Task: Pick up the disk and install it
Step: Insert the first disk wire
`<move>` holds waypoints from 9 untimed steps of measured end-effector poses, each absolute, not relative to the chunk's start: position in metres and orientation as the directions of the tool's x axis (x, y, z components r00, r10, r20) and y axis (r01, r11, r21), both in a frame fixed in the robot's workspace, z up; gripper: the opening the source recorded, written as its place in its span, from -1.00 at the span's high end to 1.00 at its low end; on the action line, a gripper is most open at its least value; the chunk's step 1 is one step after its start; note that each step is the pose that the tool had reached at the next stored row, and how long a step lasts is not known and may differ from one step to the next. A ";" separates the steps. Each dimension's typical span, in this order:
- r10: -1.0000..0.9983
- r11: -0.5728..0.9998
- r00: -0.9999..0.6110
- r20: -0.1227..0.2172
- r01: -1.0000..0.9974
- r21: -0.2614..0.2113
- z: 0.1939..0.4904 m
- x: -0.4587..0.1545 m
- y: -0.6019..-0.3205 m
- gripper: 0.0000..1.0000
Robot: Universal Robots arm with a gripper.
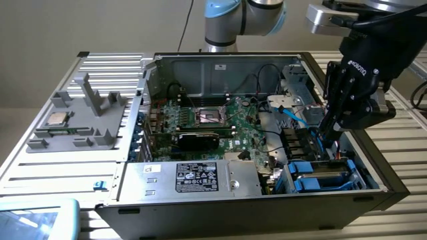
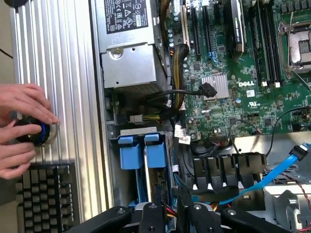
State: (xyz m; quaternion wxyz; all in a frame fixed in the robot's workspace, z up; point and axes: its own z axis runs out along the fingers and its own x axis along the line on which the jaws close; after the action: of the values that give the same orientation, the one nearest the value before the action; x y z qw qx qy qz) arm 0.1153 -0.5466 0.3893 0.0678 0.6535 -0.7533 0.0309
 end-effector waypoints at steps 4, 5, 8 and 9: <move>-0.978 0.164 -0.156 0.140 -0.985 0.052 0.386 0.115 -0.547 0.50; -0.978 0.166 -0.157 0.138 -0.985 0.054 0.385 0.116 -0.547 0.50; -0.979 0.167 -0.158 0.131 -0.984 0.064 0.383 0.117 -0.547 0.50; -0.979 0.167 -0.157 0.130 -0.984 0.069 0.382 0.118 -0.547 0.50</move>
State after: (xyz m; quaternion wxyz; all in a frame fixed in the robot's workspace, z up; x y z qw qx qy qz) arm 0.1179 -0.5466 0.3819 0.0721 0.6452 -0.7604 0.0159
